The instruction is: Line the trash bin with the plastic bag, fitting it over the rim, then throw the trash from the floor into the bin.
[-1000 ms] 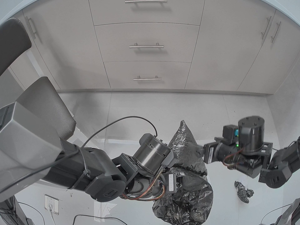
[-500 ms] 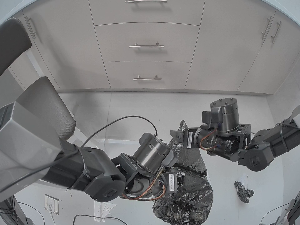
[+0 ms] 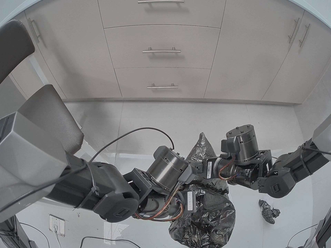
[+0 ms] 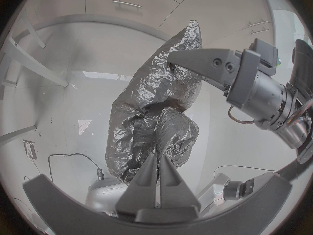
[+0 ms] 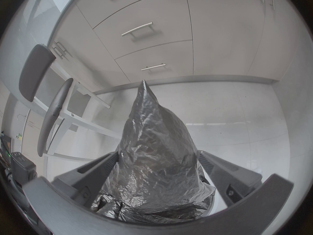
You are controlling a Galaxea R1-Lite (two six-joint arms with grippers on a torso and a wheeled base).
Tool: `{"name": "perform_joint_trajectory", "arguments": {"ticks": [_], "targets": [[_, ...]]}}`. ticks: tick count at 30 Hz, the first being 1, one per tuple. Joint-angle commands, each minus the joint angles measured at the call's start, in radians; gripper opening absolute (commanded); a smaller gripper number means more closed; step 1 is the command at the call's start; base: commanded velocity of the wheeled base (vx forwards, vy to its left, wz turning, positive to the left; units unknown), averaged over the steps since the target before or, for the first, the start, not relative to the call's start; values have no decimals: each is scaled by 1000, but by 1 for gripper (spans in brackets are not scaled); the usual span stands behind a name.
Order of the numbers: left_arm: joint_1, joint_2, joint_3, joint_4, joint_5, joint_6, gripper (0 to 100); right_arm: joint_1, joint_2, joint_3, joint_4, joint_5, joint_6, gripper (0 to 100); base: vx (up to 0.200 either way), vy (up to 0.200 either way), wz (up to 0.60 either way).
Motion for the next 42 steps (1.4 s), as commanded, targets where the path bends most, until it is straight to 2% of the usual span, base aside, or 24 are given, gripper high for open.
{"name": "perform_joint_trajectory", "arguments": {"ticks": [1, 7, 14, 18, 22, 29, 36, 42], "targets": [[1, -2, 3, 0, -5, -1, 0, -2, 34, 5, -1, 13, 24, 0, 0, 0, 0], [3, -6, 6, 0, -6, -2, 0, -11, 74, 7, -27, 34, 32, 0, 0, 0, 0], [4, -8, 6, 0, -8, -2, 0, 1, 89, 59, -50, 47, 84, 0, 0, 0, 0], [4, -9, 6, 0, -8, -2, 0, 3, 115, 137, -66, 108, 210, 0, 0, 0, 0], [9, -9, 6, 0, -9, -2, 0, -8, 136, 197, -130, 155, 264, 0, 0, 0, 0], [9, -9, 3, -2, -9, -2, 0, -34, 227, 250, -184, 165, 267, 0, 0, 0, 0], [11, -6, 3, -2, -9, -2, 0, -96, 368, 180, -181, 168, 250, 0, 0, 0, 0], [14, -5, 2, -3, -11, -2, 0, -134, 405, 148, -181, 168, 219, 0, 0, 0, 0]]}}
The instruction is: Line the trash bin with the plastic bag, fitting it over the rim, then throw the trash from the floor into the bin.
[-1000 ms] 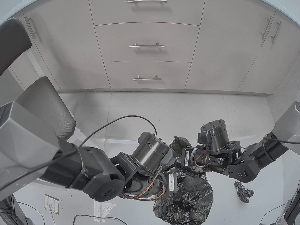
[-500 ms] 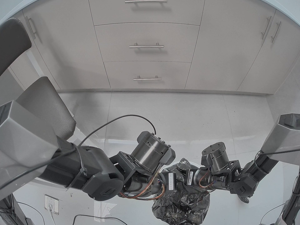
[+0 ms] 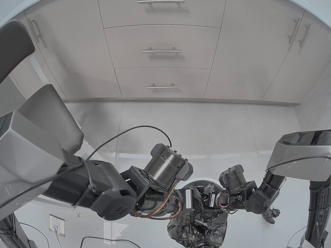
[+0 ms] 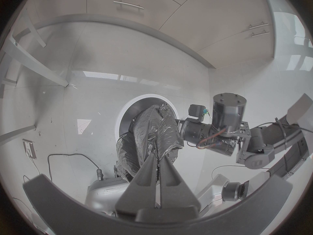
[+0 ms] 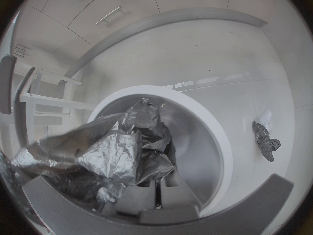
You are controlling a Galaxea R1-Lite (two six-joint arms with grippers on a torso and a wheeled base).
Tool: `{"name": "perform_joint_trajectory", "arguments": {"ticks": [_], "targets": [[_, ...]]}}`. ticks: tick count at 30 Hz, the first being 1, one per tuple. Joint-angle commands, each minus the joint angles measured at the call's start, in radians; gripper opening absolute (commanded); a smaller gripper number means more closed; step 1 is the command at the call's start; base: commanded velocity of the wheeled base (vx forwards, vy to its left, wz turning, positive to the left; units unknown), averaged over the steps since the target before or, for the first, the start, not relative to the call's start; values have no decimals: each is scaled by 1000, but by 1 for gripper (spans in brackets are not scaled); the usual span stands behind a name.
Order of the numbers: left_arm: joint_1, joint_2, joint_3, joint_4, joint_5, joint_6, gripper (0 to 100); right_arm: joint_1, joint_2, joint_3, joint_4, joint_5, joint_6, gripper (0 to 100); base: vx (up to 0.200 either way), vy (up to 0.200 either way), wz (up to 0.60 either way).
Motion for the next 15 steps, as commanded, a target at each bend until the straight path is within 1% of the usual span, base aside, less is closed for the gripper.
{"name": "perform_joint_trajectory", "arguments": {"ticks": [1, 4, 5, 12, 15], "targets": [[3, 6, -1, -16, -1, 0, 0, -34, 63, -24, 0, 0, -16, 0, 0, 0, 0], [2, 9, 2, -44, 0, 0, 0, -34, 63, -21, 0, 0, -18, 0, 0, 0, 0], [2, 10, 2, -49, -1, 0, 0, -34, 63, -19, 0, 0, -18, 100, 0, 0, 0], [2, 9, 3, -49, -1, 0, 0, -34, 57, -10, 0, 0, -13, 100, 0, 0, 0], [5, 9, 2, -49, -1, -2, 0, -34, 20, 17, -7, 2, -3, 100, 0, 0, 0]]}}
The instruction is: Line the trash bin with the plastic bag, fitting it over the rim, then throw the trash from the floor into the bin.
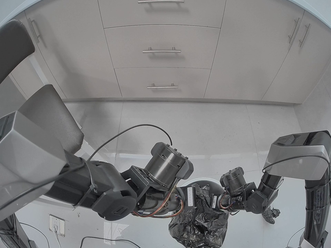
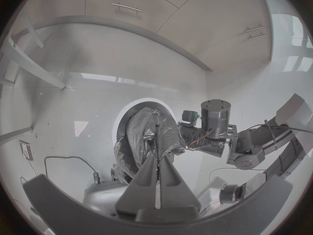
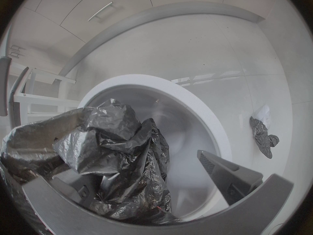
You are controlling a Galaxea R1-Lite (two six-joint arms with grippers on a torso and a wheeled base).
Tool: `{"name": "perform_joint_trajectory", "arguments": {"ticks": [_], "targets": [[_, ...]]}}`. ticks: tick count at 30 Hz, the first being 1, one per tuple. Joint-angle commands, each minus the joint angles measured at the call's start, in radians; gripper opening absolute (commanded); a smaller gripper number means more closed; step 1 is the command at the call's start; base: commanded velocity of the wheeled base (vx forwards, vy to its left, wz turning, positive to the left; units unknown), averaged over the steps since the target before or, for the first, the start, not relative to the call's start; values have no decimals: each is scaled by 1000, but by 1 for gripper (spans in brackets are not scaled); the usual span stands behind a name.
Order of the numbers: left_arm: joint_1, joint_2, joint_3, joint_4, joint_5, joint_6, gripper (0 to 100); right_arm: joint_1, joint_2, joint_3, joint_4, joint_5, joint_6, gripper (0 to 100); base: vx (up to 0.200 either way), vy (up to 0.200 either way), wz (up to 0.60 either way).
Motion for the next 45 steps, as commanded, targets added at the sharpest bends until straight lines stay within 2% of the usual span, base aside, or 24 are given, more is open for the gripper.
{"name": "perform_joint_trajectory", "arguments": {"ticks": [1, 4, 10, 20, 24, 25, 28, 31, 37, 41, 44, 45], "targets": [[3, 2, -2, 0, 0, -2, 0, 0, -50, 33, -7, 3, 7, 100, 0, 0, 0], [4, 2, -2, -2, 0, -2, 0, 0, -109, 70, -16, 7, 13, 100, 0, 0, 0], [8, -8, -8, -2, 0, -8, 0, -2, -331, 167, -5, 53, 94, 100, 0, 0, 0], [8, -8, -8, -2, 0, -10, 0, -20, -500, 285, -13, 46, 88, 100, 0, 0, 0], [8, -9, -9, -2, 2, -10, 0, -6, -509, 346, -19, 3, 58, 100, 0, 0, 0], [8, -9, -9, -2, 0, -11, 0, -2, -512, 374, -21, -16, 24, 100, 0, 0, 0], [9, -9, -12, -2, 2, -11, 0, 0, -507, 424, -21, -16, -62, 100, 0, 0, 0], [9, -8, -14, -2, 0, -11, 0, 24, -506, 452, -25, -14, -100, 100, 0, 0, 0], [15, -6, -18, -2, 0, -11, 0, 123, -471, 456, -27, -30, -99, 100, 0, 0, 0], [18, -6, -23, -2, 0, -10, 0, 130, -417, 440, -27, -57, -100, 100, 0, 0, 0], [24, -4, -28, -16, 0, -11, 0, 133, -340, 389, -28, -114, -88, 100, 0, 0, 0], [24, -4, -28, -16, 0, -11, 0, 133, -340, 389, -28, -114, -88, 100, 0, 0, 0]]}}
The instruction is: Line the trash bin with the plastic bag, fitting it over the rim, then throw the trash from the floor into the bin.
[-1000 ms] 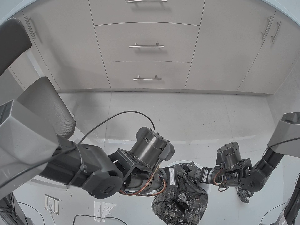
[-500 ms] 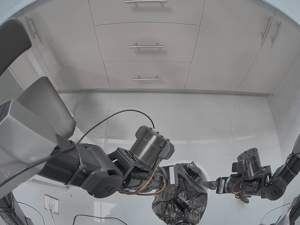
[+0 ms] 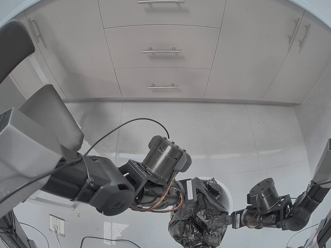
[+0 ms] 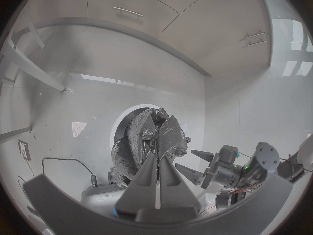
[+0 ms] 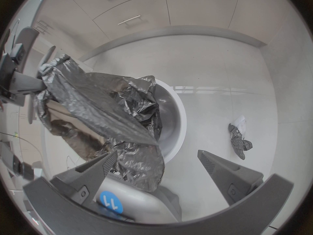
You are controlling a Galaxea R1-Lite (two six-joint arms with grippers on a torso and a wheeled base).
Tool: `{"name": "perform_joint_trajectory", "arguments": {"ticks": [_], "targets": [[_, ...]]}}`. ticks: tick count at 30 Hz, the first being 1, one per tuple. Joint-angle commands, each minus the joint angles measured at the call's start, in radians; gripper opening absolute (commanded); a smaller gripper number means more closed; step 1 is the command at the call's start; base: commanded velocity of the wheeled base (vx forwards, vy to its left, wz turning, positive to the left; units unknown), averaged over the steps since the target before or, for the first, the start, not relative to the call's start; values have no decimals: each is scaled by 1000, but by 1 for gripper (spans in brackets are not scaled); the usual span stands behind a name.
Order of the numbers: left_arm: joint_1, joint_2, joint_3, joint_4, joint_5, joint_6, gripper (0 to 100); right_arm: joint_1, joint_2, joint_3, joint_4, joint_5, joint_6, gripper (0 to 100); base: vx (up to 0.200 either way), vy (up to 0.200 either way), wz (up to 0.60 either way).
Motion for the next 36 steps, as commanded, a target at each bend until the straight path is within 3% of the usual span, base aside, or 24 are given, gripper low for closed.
{"name": "perform_joint_trajectory", "arguments": {"ticks": [1, 8, 17, 21, 29, 36], "targets": [[7, 3, -5, -17, 0, 0, 0, 10, 111, -57, -9, -55, 10, 100, 0, 0, 0], [7, 0, -5, -22, -8, 1, 0, -4, 206, -108, -125, -197, 44, 100, 0, 0, 0], [7, -3, 0, -22, -13, 0, 0, 7, 200, -142, -127, -218, 39, 100, 0, 0, 0], [14, 1, -10, -28, -16, 1, 0, 2, 157, -162, -124, -330, 42, 100, 0, 0, 0], [43, 27, -10, -101, -46, 12, 0, -42, 125, -159, -113, -388, 42, 100, 0, 0, 0], [82, 87, -14, -129, -85, 32, 0, -73, 129, -171, -119, -388, 48, 100, 0, 0, 0]]}}
